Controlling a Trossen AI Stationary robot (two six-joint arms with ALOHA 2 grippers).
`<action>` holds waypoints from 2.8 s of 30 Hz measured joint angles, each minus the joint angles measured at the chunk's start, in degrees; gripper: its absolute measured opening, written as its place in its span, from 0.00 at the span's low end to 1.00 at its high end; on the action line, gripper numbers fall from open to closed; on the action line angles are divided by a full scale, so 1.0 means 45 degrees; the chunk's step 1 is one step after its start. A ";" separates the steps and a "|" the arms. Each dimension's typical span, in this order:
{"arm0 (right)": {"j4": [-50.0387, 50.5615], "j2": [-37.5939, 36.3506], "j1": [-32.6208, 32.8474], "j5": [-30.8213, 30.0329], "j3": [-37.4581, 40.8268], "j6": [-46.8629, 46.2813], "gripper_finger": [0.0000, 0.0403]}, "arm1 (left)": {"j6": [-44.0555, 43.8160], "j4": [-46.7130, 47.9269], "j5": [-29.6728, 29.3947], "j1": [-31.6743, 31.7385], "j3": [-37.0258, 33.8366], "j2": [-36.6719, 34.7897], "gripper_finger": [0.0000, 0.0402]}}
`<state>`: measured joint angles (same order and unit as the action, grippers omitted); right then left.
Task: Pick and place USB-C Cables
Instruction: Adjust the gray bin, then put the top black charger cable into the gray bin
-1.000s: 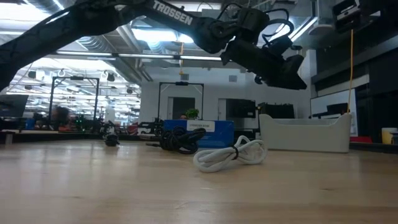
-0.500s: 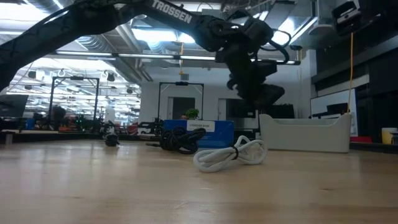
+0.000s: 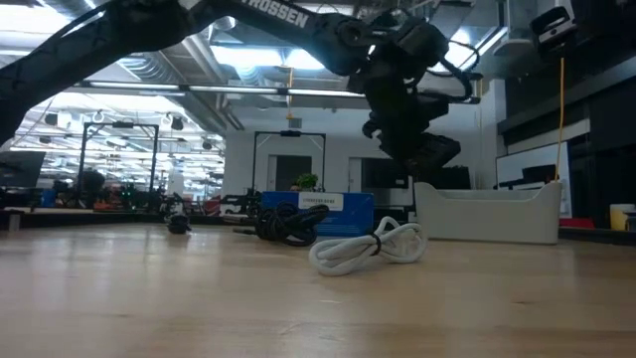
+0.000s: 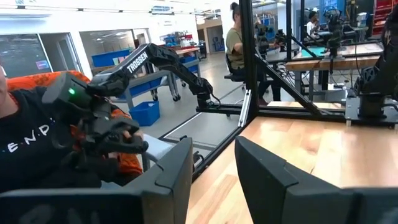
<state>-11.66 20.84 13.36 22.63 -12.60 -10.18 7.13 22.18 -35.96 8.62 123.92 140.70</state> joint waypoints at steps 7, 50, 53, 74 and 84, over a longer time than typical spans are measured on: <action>0.0113 0.0010 -0.0001 -0.0004 0.0000 -0.0003 0.31 | -0.0053 0.1674 -0.0998 0.0003 0.0034 -0.0738 0.31; 0.0083 0.0000 -0.0004 -0.0002 0.0000 -0.0062 0.31 | -0.2185 0.3208 0.2866 -0.0713 -0.0097 -0.0680 0.31; 0.0083 0.0000 -0.0004 0.0005 0.0000 -0.0215 0.31 | -0.1740 0.3992 0.2579 -0.0865 -0.0112 -0.1069 0.31; -0.0117 0.0195 -0.0004 -0.3164 -0.0019 0.0204 0.31 | -0.3815 1.5166 0.0996 -0.3607 -0.0097 -0.5493 0.31; 0.1078 0.0341 -0.0002 -0.3021 -0.0015 -0.2267 0.31 | -0.5308 1.5066 0.2162 -0.3732 -0.3355 -0.6423 0.31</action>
<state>-6.81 22.38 13.35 9.04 -12.67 -20.38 -16.76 89.97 -26.23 -8.18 108.82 111.80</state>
